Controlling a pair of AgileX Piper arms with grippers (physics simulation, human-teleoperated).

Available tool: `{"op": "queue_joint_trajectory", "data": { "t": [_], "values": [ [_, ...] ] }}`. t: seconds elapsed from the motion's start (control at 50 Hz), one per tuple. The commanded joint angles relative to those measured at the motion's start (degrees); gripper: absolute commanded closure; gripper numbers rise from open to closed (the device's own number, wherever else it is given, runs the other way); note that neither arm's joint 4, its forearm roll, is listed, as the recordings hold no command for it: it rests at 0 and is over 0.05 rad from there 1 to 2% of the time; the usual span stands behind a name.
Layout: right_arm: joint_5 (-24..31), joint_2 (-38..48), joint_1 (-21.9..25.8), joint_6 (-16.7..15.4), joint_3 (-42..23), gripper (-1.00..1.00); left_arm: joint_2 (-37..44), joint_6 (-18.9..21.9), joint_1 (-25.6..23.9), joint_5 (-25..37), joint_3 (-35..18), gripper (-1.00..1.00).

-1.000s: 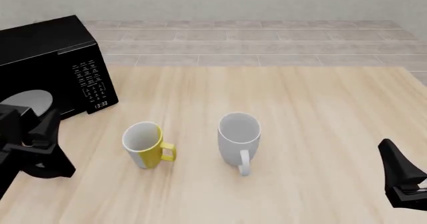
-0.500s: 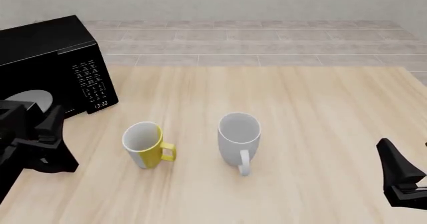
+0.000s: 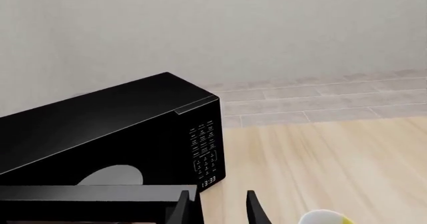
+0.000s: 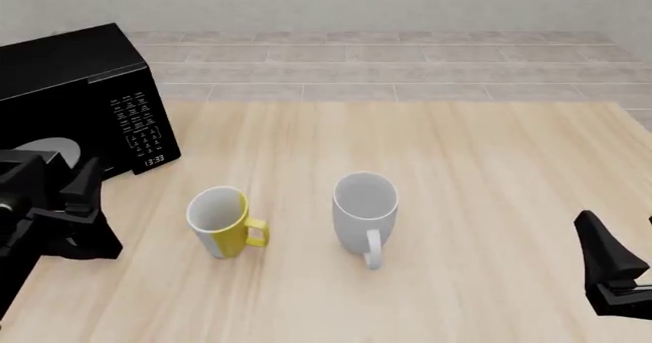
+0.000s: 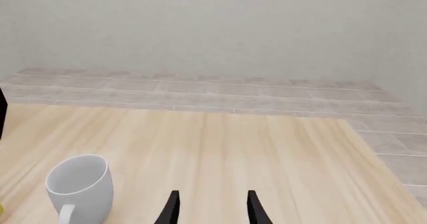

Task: Close the microwave.

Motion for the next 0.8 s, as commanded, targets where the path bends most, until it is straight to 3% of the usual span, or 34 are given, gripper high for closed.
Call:
{"op": "queue_joint_trajectory", "data": {
  "t": [0.02,0.24,0.32,0.58,0.8],
  "values": [
    [0.4,-0.5,-0.1,0.0,0.0,-1.00,4.2,1.3,2.6,2.9,1.4,-1.00],
    [1.5,-1.6,0.0,-0.3,0.0,-1.00,10.8,1.2,3.0,-2.5,1.4,-1.00],
    [0.4,-0.6,0.4,-0.4,0.0,-1.00,7.2,0.0,2.7,1.0,1.4,-1.00],
    [-0.5,0.3,0.7,-0.4,0.0,-1.00,4.4,0.0,2.3,4.3,0.3,-1.00],
    [-0.4,0.4,0.8,-0.4,0.0,-1.00,7.1,-0.3,2.5,3.0,-0.5,-1.00]
  ]
}}
